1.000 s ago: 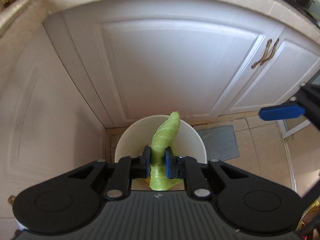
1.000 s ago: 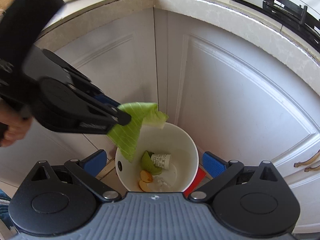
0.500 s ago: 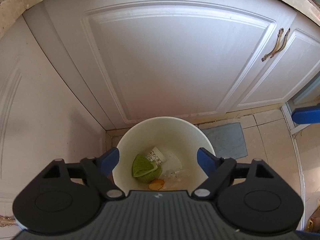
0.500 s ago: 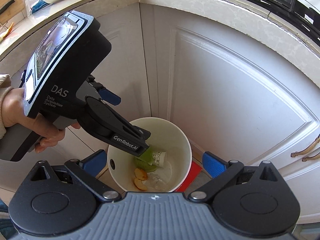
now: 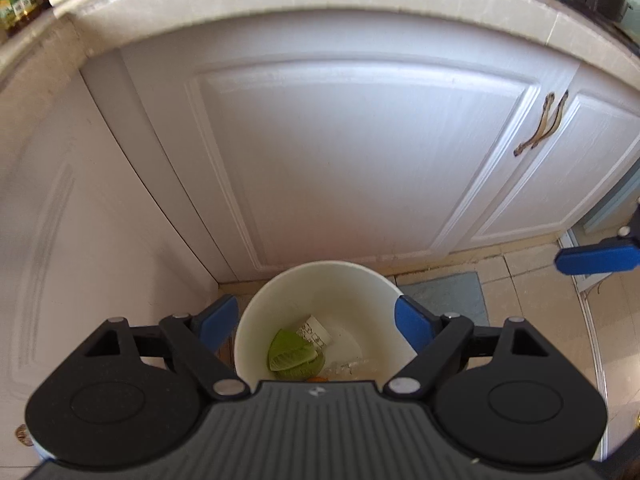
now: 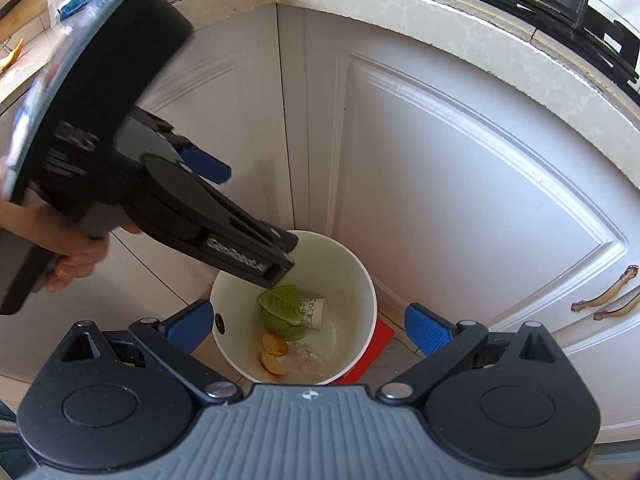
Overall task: Collect trash
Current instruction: 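Move both tools back to the counter toward the crinkled green leaves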
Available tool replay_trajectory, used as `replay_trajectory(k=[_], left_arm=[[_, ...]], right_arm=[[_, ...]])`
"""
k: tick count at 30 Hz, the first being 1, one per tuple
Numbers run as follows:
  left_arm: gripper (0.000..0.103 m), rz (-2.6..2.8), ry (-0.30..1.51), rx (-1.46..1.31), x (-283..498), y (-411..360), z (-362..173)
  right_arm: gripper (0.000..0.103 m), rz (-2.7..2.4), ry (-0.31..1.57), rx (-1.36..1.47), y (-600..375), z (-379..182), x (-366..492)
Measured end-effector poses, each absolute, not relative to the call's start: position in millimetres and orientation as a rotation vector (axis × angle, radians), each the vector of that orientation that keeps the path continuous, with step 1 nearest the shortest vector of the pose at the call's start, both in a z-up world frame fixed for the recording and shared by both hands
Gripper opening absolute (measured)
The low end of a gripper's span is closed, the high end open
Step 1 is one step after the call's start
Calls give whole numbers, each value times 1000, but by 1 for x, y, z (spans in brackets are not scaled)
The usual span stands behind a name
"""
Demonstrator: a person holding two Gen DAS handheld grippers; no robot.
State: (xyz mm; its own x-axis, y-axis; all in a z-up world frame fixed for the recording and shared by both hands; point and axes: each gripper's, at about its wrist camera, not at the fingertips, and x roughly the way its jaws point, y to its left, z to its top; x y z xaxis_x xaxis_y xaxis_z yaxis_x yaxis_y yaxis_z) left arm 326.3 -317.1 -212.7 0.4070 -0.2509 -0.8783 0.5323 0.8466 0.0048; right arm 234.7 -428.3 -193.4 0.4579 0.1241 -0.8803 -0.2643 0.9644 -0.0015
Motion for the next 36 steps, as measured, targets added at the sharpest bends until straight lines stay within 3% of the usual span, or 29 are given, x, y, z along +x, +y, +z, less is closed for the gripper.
replay_trajectory(k=[17, 36], left_arm=[[90, -330, 860, 228, 283, -213, -58], [90, 134, 796, 110, 269, -18, -28]], right_arm=[[103, 315, 935, -199, -394, -104, 242], [103, 625, 788, -288, -249, -41, 282]])
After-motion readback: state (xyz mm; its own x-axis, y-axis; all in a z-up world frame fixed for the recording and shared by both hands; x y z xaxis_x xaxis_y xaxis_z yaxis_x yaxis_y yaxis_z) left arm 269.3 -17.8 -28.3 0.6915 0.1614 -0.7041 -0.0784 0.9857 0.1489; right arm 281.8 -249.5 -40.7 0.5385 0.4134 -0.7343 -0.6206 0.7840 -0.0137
